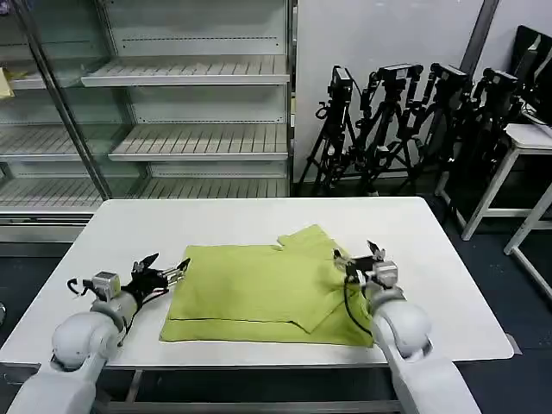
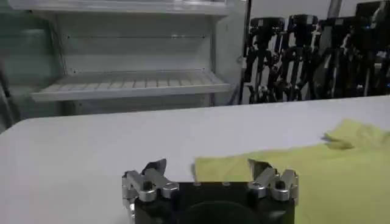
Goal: Fold and organize the clothes.
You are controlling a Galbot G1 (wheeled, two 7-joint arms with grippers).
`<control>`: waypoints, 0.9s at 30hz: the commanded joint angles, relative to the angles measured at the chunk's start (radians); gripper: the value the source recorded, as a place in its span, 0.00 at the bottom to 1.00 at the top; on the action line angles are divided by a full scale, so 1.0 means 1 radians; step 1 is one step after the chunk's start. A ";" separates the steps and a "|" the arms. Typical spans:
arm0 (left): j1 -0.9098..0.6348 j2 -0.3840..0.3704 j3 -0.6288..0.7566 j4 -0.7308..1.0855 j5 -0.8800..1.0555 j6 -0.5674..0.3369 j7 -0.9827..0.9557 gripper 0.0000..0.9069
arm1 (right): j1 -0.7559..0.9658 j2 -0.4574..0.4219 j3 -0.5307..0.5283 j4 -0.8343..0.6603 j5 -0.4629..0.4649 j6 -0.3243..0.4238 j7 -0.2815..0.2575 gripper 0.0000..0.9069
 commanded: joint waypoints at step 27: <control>-0.255 -0.058 0.117 0.299 0.096 0.080 0.092 1.00 | 0.292 0.174 -0.060 -0.487 0.047 0.039 -0.012 1.00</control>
